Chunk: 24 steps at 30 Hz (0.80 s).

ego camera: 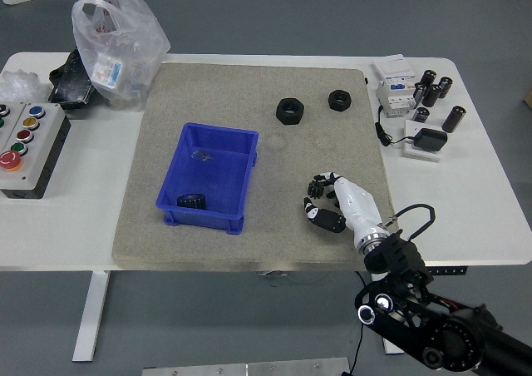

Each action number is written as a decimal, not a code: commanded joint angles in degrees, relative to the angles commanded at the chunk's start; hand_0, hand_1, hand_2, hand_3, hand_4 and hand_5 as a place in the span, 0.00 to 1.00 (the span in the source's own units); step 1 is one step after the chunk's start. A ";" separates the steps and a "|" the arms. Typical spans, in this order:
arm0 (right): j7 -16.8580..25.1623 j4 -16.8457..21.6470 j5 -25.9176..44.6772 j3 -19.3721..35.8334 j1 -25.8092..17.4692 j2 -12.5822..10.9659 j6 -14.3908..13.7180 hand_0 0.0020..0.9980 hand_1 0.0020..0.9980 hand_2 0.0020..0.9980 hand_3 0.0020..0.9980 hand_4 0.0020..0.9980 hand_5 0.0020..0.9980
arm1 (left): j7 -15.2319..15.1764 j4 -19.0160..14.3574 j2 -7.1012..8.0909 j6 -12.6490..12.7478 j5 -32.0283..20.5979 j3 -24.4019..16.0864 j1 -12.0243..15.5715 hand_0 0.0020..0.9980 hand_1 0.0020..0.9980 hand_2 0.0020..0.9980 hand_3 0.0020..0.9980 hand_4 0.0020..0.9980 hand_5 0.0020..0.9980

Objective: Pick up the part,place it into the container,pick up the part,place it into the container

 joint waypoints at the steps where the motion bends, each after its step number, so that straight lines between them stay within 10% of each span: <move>1: -0.42 -0.20 -1.09 0.13 0.19 0.12 0.25 0.40 0.65 0.75 0.76 0.59 0.39 | 0.01 0.00 -0.02 0.00 0.05 -0.04 0.02 0.61 0.60 0.59 0.62 0.62 0.33; 21: -2.52 -3.08 -3.85 -3.73 3.95 1.46 0.24 0.32 0.50 0.61 0.70 0.44 0.34 | -0.02 0.00 -0.08 -0.02 -0.20 0.18 -0.08 0.61 0.60 0.59 0.62 0.62 0.33; 22: -2.61 -3.24 -3.85 -3.96 4.08 1.48 0.29 0.31 0.47 0.53 0.70 0.27 0.26 | -0.03 0.00 -0.07 -0.02 -0.21 0.20 -0.10 0.61 0.60 0.59 0.62 0.62 0.33; 24: -2.81 -3.46 -3.89 -4.33 4.26 1.50 0.49 0.31 0.47 0.53 0.70 0.27 0.26 | -0.08 0.00 -0.05 -0.02 -0.24 0.23 -0.11 0.61 0.60 0.59 0.62 0.62 0.33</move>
